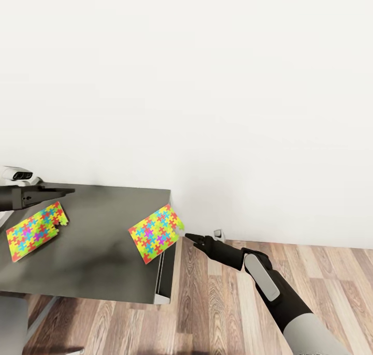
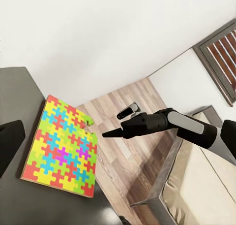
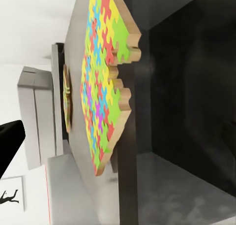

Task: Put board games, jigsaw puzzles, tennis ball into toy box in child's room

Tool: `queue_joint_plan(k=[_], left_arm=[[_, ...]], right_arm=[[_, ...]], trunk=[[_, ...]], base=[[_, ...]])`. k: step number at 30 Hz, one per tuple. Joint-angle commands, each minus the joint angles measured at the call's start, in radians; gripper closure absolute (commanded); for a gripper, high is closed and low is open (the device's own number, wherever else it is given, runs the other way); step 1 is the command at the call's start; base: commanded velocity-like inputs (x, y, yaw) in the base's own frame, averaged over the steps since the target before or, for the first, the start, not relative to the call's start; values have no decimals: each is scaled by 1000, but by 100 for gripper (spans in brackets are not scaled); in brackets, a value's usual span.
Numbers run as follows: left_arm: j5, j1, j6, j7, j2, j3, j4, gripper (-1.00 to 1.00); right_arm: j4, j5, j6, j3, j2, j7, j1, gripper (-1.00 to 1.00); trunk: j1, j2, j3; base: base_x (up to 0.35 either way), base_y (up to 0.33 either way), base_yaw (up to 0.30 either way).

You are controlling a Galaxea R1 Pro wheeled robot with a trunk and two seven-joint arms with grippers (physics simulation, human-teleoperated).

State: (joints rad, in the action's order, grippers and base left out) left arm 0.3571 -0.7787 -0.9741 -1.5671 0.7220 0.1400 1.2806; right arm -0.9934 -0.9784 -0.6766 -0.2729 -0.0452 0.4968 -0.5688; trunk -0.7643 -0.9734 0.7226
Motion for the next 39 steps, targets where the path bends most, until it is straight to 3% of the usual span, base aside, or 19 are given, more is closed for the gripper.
queue_joint_plan(k=[1, 39], left_arm=[[0, -1, -11, -4, 0, 0, 0, -100], [-1, -1, -11, -4, 5, 2, 0, -100]], right_arm=[[0, -4, -3, -1, -1, 0, -2, -100], [2, -7, -4, 1, -1, 4, -10, -100]], trunk=[[0, -1, 1], [0, -1, 1]], base=[[0, 0, 0], [0, 83, 0]])
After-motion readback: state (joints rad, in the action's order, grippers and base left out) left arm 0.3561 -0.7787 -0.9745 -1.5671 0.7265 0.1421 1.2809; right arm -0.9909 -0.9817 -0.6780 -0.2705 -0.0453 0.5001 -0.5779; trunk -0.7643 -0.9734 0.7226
